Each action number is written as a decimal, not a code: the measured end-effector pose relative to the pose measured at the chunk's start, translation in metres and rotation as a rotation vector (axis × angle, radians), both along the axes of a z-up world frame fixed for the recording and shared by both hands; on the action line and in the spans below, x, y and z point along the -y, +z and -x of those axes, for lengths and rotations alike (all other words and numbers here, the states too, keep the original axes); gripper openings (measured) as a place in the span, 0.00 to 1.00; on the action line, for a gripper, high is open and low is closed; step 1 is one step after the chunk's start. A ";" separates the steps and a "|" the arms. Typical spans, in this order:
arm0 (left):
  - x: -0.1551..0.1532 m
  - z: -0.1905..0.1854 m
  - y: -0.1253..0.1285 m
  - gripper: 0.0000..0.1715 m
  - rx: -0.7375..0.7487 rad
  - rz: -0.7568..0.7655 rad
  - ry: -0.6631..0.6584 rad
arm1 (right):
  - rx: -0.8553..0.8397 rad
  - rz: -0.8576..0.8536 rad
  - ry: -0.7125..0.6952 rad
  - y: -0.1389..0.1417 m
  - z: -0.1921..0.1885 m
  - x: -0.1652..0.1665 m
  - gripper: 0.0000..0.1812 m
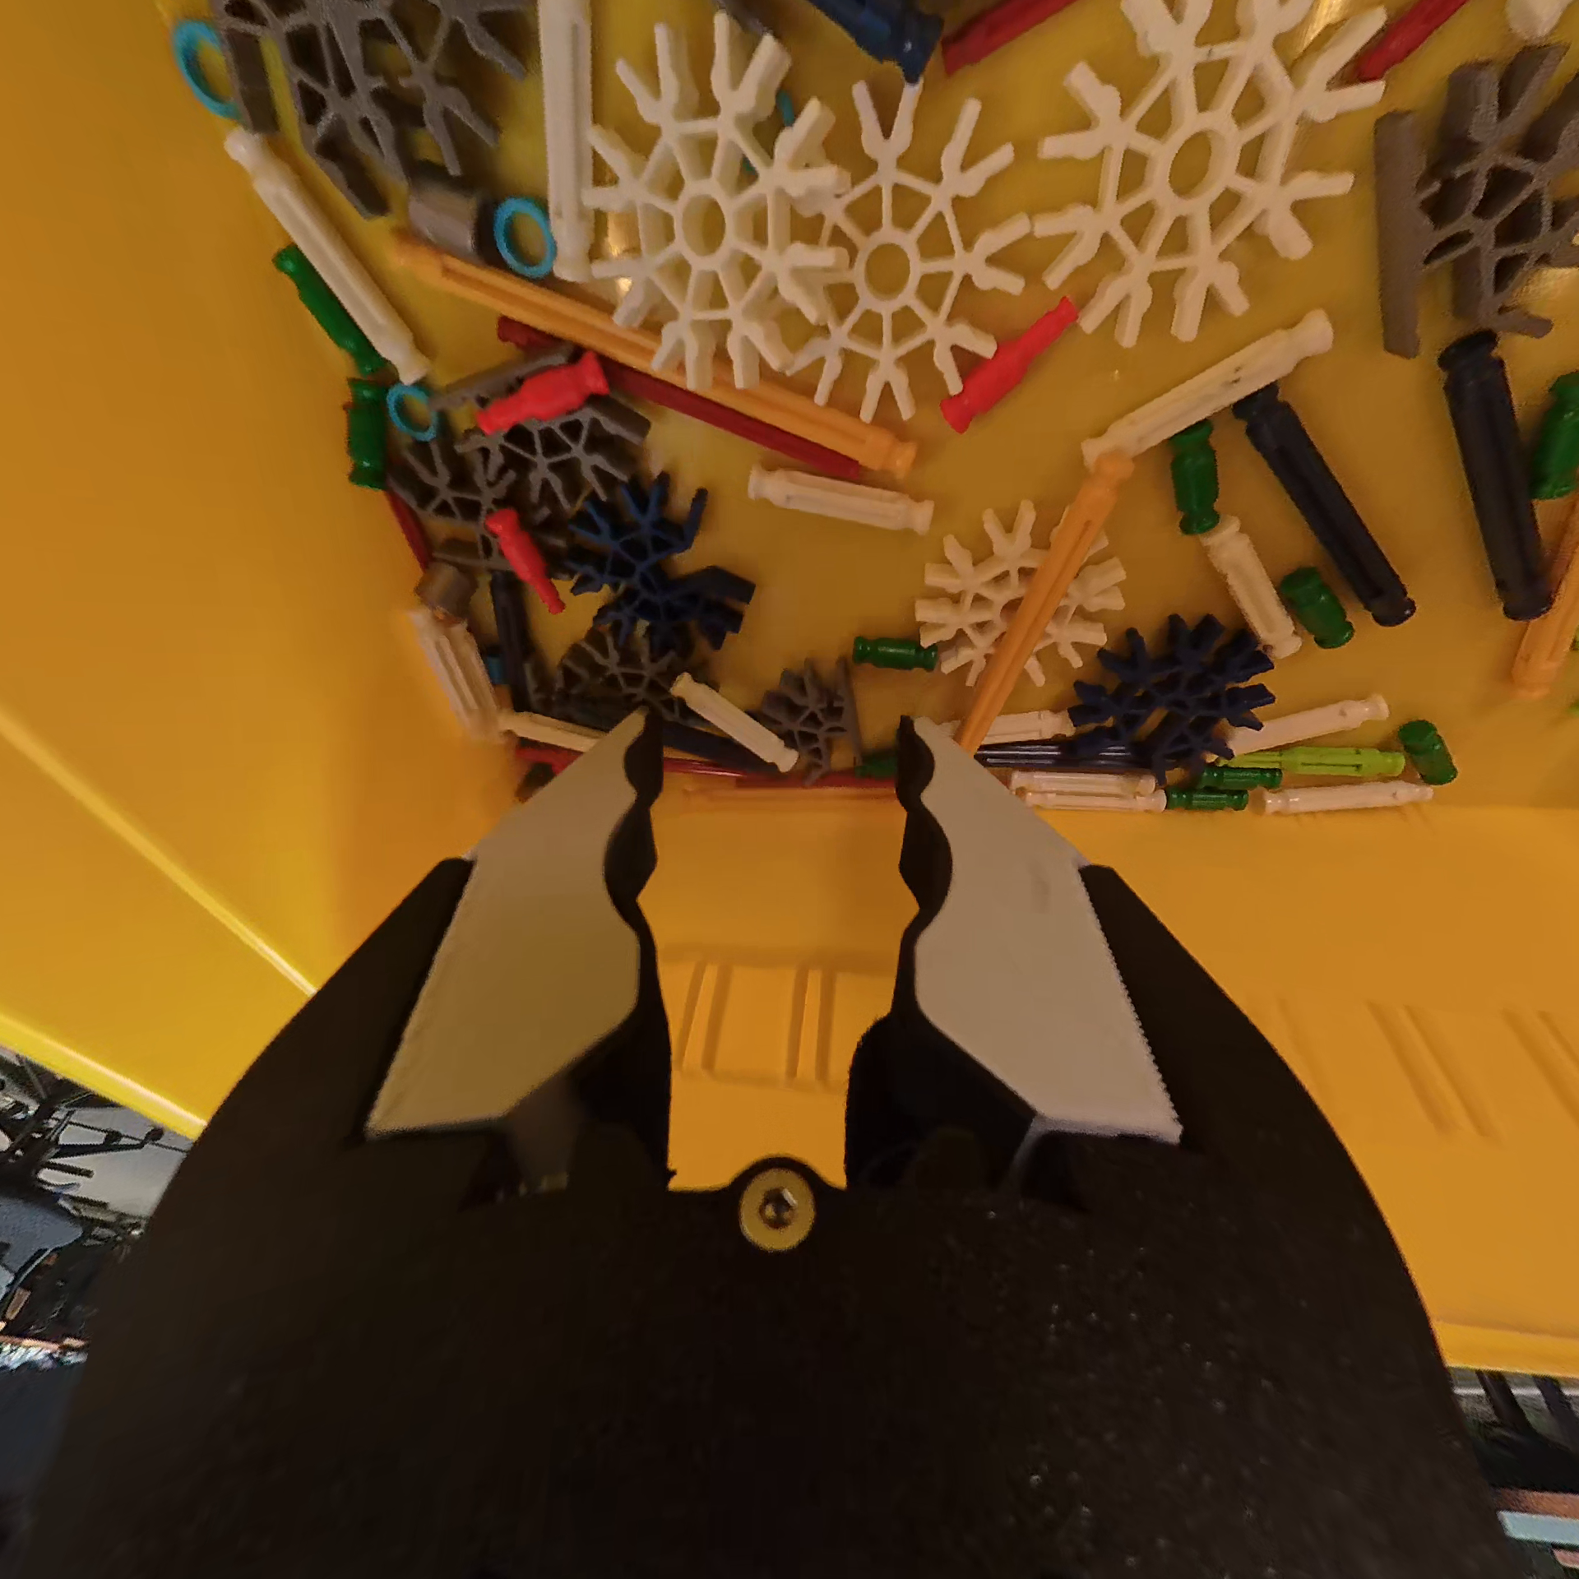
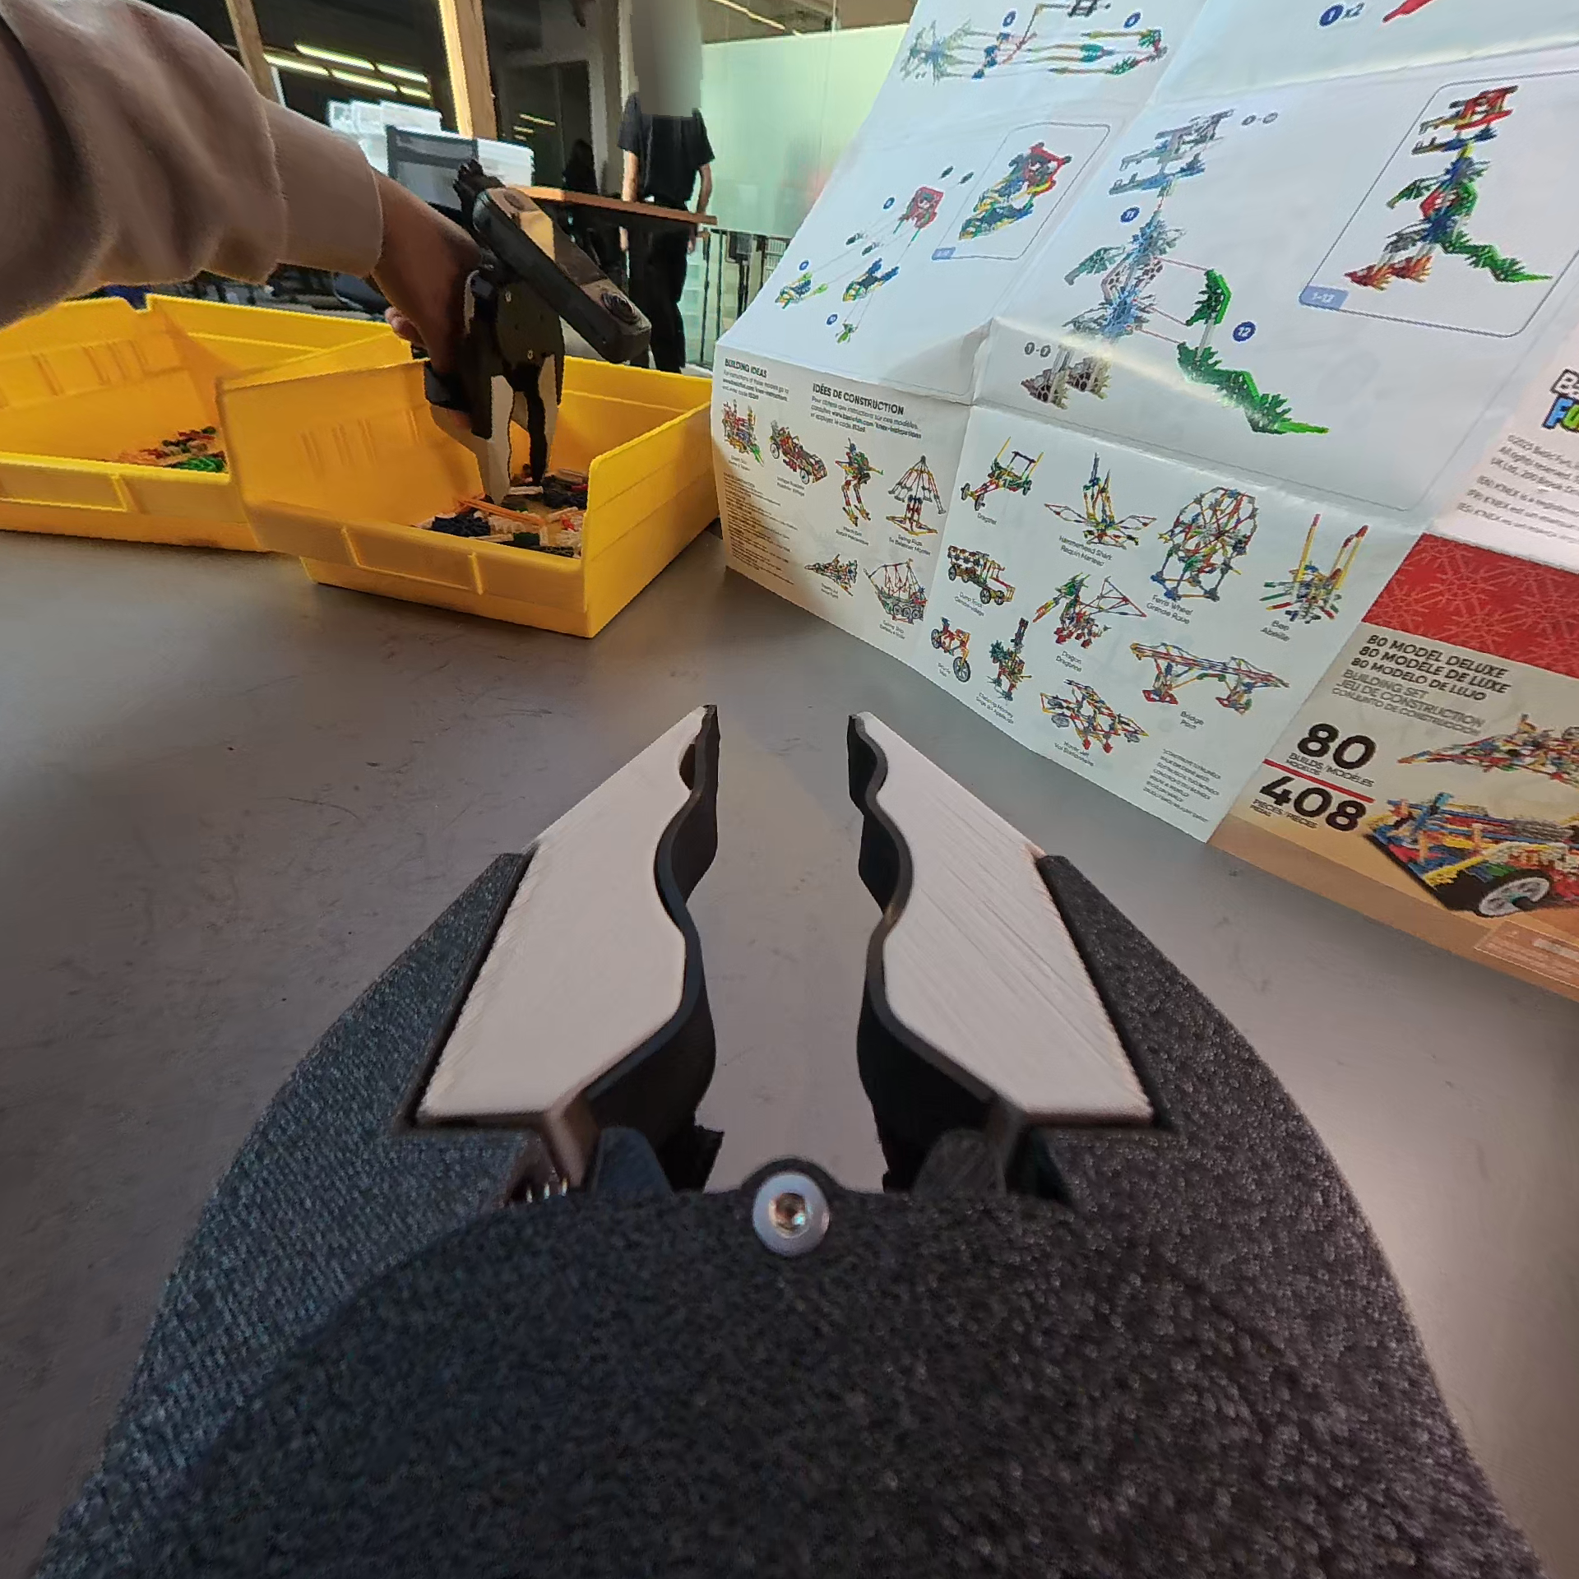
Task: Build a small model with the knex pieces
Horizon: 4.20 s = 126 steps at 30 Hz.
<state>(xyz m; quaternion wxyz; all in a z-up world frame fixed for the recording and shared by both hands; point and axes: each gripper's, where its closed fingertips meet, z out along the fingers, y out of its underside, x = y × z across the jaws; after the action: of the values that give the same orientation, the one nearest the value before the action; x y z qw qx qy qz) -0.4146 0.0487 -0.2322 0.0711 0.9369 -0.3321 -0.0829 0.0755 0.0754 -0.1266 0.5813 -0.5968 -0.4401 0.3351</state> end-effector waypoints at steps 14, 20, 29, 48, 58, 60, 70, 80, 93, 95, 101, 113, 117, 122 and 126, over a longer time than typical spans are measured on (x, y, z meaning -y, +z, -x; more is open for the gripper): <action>0.005 -0.006 -0.006 0.18 0.051 0.061 0.006 | -0.004 0.007 0.002 0.000 0.000 0.000 0.15; 0.004 -0.003 -0.001 0.23 0.005 0.055 -0.020 | 0.005 0.002 0.005 -0.001 0.000 0.001 0.15; 0.013 -0.015 0.005 0.14 0.114 0.070 0.030 | 0.016 -0.001 0.010 -0.002 0.001 0.002 0.15; 0.010 0.005 0.000 0.19 -0.017 0.105 0.097 | 0.019 0.002 0.013 -0.002 0.002 0.002 0.15; 0.009 -0.003 -0.003 0.14 0.041 0.085 0.139 | 0.024 0.001 0.017 -0.003 0.002 0.003 0.15; 0.010 -0.002 -0.001 0.14 0.041 0.060 0.123 | 0.030 -0.001 0.019 -0.004 0.003 0.004 0.15; -0.028 -0.101 0.113 0.14 0.439 -0.510 -0.004 | 0.016 0.001 0.013 -0.002 0.002 0.004 0.16; 0.068 -0.374 0.211 0.14 1.677 -0.815 -0.147 | -0.151 0.035 0.263 0.025 0.015 0.049 0.20; 0.092 -0.455 0.159 0.13 2.034 -0.755 -0.052 | -0.230 0.149 0.568 0.041 0.044 0.117 0.15; 0.095 -0.457 0.157 0.13 2.017 -0.766 -0.083 | -0.213 0.157 0.584 0.037 0.047 0.120 0.08; 0.099 -0.456 0.145 0.13 1.890 -0.763 -0.194 | -0.160 0.135 0.602 0.028 0.046 0.125 0.05; 0.100 -0.437 0.069 0.19 1.248 -0.658 -0.436 | 0.432 -0.083 0.521 -0.057 0.042 0.119 0.06; 0.104 -0.441 0.043 0.17 1.145 -0.588 -0.471 | 0.556 -0.048 0.509 -0.085 0.042 0.116 0.06; 0.100 -0.438 0.010 0.17 0.981 -0.549 -0.482 | 0.643 -0.058 0.520 -0.102 0.041 0.119 0.06; 0.099 -0.441 -0.005 0.17 0.925 -0.520 -0.475 | 0.672 -0.084 0.510 -0.107 0.041 0.118 0.08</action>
<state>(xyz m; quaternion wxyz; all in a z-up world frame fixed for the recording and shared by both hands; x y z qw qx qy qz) 0.0264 -0.0506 -0.2376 -0.3344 0.7622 -0.4985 0.2424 0.0347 -0.0430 -0.2339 0.3277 -0.5207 -0.7519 0.2369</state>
